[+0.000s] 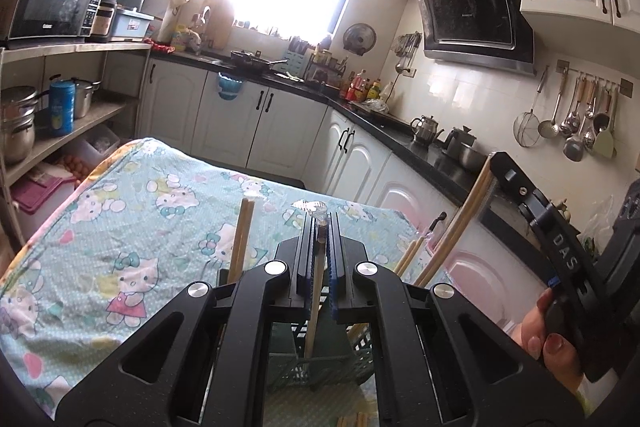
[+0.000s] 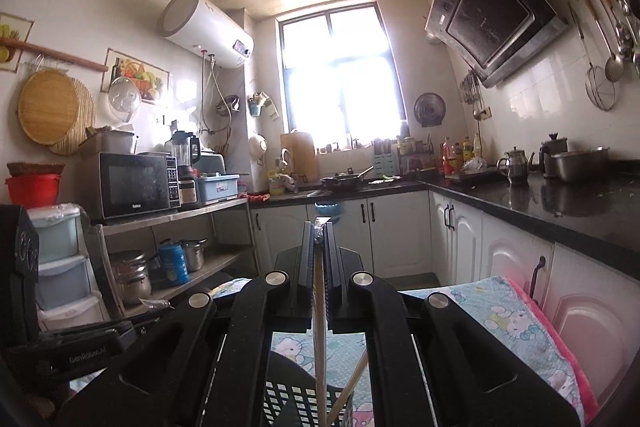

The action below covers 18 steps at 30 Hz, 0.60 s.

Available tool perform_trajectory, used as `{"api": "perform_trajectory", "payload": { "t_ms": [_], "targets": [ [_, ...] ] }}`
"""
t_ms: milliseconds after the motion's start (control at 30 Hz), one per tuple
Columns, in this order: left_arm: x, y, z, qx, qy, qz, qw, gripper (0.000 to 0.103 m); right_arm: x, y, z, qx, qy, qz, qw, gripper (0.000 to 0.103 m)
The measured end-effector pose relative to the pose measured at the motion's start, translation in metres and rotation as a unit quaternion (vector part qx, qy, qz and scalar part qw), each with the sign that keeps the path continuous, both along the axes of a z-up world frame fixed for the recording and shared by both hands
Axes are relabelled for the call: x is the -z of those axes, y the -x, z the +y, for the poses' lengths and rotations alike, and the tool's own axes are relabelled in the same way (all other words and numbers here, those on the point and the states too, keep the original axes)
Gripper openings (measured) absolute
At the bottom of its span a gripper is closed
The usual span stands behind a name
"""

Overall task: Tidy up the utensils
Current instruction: 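Lower the held chopsticks into the green caddy with both tools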

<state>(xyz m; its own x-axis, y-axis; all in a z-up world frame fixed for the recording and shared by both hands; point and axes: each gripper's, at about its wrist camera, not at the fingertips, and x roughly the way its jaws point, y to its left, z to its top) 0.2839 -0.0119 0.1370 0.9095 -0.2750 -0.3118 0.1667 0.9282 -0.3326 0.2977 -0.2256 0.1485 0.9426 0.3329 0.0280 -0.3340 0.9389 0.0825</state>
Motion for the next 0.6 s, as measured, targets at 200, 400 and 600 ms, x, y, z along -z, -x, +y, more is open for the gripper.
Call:
{"api": "perform_trajectory", "payload": {
  "t_ms": [200, 400, 600],
  "targets": [
    [0.008, -0.001, 0.002, -0.002, 0.0, 0.01, 1.0, 0.001, 0.01, 0.011, -0.001, 0.002, 0.008, -0.013, 1.0, 0.005],
    [0.013, -0.003, 0.004, -0.006, 0.002, 0.014, 0.9999, 0.001, 0.025, 0.013, -0.009, 0.007, 0.008, 0.0, 1.0, 0.005],
    [0.017, -0.004, 0.003, -0.002, -0.001, 0.018, 0.9998, 0.001, 0.038, 0.013, -0.014, 0.003, 0.016, 0.028, 0.999, 0.005]
  ]
}}
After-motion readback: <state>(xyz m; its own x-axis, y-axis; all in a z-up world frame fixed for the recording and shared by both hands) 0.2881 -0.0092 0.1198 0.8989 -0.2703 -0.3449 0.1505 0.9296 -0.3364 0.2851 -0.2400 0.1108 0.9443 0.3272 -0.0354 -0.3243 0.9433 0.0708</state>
